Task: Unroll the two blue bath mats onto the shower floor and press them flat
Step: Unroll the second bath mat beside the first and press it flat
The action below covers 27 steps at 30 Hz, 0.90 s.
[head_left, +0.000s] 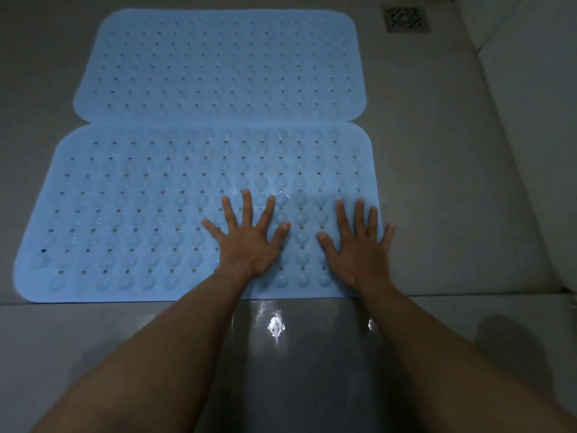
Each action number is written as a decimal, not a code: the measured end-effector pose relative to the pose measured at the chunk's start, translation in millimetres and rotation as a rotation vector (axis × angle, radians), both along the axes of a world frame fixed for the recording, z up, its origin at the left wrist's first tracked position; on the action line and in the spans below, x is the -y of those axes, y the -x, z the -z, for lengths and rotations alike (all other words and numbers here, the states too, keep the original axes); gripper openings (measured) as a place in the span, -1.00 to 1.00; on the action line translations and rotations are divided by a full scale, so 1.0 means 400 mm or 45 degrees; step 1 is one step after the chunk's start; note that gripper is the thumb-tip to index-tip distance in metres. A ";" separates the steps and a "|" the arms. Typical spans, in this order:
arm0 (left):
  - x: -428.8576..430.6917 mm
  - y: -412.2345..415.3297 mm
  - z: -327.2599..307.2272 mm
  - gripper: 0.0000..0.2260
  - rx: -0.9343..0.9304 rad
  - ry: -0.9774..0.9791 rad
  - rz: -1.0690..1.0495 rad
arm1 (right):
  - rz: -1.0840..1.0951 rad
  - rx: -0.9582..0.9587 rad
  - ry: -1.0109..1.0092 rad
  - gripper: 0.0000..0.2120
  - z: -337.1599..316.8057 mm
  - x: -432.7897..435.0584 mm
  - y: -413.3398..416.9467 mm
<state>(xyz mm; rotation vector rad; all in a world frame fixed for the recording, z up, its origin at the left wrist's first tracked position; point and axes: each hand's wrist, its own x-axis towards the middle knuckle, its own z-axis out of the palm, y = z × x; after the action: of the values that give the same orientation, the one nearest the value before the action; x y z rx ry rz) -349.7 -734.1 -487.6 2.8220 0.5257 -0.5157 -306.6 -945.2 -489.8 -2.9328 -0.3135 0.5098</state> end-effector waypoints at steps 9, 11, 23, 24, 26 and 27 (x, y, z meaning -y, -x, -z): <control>0.007 0.003 0.017 -0.31 0.140 -0.124 -0.012 | 0.007 0.106 0.012 -0.31 0.021 -0.009 0.005; 0.009 0.007 0.025 -0.31 0.156 -0.144 -0.010 | 0.011 0.120 0.001 -0.31 0.024 -0.008 0.007; 0.009 0.003 0.020 -0.33 0.128 -0.140 -0.016 | -0.024 0.069 0.040 -0.33 0.013 -0.006 -0.003; 0.008 0.004 0.015 -0.33 0.109 -0.118 -0.020 | -0.025 0.033 0.039 -0.33 0.007 -0.005 -0.005; 0.005 0.002 0.005 -0.32 0.059 -0.079 -0.022 | -0.025 -0.041 0.025 -0.32 -0.007 -0.004 -0.009; 0.003 -0.002 -0.001 -0.32 0.025 -0.067 -0.016 | -0.030 -0.076 0.019 -0.31 -0.013 -0.004 -0.014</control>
<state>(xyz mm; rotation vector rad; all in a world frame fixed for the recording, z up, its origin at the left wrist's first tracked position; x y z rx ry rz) -348.8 -735.2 -487.0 2.8686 0.5609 -0.4786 -301.0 -943.5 -484.5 -2.9250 -0.3384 0.6047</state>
